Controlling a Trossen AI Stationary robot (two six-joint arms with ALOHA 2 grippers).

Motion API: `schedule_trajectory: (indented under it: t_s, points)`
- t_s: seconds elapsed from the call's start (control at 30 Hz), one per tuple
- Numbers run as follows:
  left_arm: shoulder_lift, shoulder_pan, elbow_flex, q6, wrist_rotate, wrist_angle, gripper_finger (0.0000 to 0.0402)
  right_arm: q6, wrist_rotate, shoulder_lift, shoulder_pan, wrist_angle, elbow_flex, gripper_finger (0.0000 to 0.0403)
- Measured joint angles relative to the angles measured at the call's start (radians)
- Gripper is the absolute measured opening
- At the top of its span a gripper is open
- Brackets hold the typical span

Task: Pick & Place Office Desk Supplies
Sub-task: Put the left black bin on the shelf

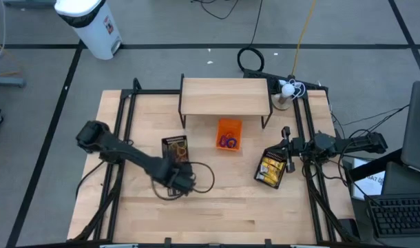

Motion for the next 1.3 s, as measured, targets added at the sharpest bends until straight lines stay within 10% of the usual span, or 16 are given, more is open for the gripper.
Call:
schedule_trajectory:
  t_s: [0.7, 1.3]
  points:
    - [-0.07, 0.084, 0.594, 0.161, -0.129, -0.424, 0.0, 0.0, 0.0, 0.001, 0.0, 0.011, 0.0, 0.0]
    - [0.034, 0.482, 0.622, 0.664, 0.031, -0.186, 0.0, -0.004, 0.0, 0.004, 0.0, 0.017, 0.0, 0.0]
